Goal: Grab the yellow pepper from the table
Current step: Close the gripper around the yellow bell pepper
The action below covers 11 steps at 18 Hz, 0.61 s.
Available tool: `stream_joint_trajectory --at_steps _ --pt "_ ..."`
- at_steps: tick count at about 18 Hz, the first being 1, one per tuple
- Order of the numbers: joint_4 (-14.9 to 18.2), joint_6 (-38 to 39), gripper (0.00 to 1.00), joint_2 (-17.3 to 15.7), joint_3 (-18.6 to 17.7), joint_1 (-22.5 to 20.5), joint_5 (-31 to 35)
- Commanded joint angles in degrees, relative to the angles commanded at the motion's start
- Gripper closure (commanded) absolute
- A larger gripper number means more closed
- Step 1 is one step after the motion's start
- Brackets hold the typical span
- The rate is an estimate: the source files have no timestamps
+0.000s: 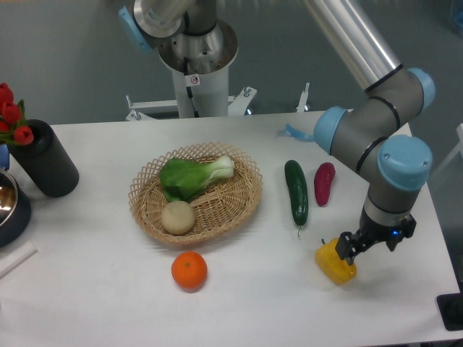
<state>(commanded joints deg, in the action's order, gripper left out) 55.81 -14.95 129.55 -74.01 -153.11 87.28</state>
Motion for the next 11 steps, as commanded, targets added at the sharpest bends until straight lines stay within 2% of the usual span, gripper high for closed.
stream_joint_trajectory --at_steps 4,11 --pt "0.0 5.9 0.00 2.1 2.4 0.7 0.0" --pt "-0.1 9.2 0.00 3.3 1.5 2.9 4.5"
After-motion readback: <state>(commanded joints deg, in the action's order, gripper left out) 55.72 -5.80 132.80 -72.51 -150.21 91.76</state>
